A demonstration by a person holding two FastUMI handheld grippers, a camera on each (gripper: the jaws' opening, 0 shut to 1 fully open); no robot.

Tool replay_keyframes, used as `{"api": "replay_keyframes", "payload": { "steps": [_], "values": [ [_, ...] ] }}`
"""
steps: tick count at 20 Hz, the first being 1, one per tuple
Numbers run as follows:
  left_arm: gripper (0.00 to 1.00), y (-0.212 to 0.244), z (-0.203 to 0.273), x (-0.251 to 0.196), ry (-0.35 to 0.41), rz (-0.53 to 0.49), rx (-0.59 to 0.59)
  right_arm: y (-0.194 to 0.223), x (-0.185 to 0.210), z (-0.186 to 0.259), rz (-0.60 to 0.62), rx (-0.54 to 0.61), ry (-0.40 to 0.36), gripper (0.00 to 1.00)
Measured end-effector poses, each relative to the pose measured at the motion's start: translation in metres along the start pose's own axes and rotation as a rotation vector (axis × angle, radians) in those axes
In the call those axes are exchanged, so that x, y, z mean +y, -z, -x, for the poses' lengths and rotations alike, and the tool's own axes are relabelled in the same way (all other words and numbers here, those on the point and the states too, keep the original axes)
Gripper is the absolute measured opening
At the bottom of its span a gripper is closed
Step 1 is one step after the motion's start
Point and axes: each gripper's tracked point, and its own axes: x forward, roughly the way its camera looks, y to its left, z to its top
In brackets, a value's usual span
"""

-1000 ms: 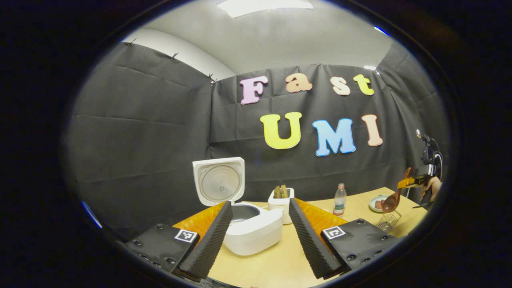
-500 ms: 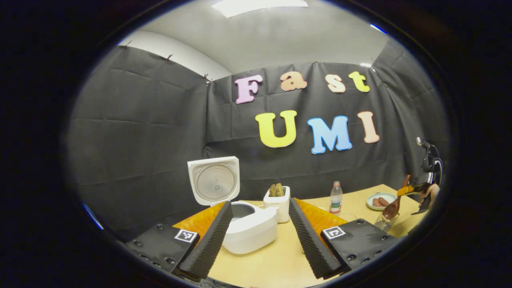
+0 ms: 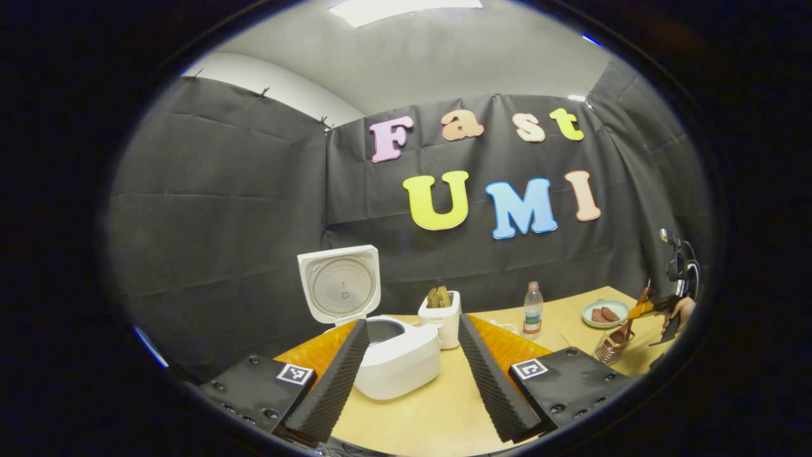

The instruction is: Close the left gripper, press the button to open the rice cooker; take a wooden spoon from the chopstick holder with the right hand, scoop a spoonful of rice and pour it into the rice cooker, then put the wooden spoon back into the chopstick holder.

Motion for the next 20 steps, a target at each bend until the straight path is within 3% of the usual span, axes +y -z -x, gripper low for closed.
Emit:
{"api": "replay_keyframes", "payload": {
  "steps": [6,7,8,9,10,11,12,20],
  "values": [
    [0.94,0.000,-0.007,-0.004,0.024,0.006,-0.009,-0.005,-0.010,0.008,0.042,-0.032,0.025,0.17],
    [0.98,-0.001,-0.009,-0.005,0.031,0.010,-0.010,-0.009,-0.011,0.014,0.047,-0.058,0.027,0.20],
    [0.98,-0.001,-0.011,-0.005,0.036,0.010,-0.012,-0.015,-0.012,0.021,0.056,-0.077,0.032,0.37],
    [0.98,-0.001,-0.013,-0.005,0.043,0.009,-0.014,-0.020,-0.016,0.026,0.074,-0.096,0.045,0.44],
    [0.98,-0.001,-0.016,-0.005,0.049,0.009,-0.016,-0.026,-0.021,0.031,0.100,-0.122,0.070,0.74],
    [0.98,-0.002,-0.019,-0.005,0.055,0.011,-0.019,-0.036,-0.024,0.039,0.125,-0.157,0.095,0.79],
    [0.98,-0.002,-0.023,-0.005,0.060,0.013,-0.021,-0.046,-0.025,0.048,0.152,-0.193,0.114,1.00],
    [0.98,-0.026,-0.080,0.022,0.057,0.035,-0.068,-0.095,0.017,0.123,0.289,-0.380,0.121,0.99]
  ]
}}
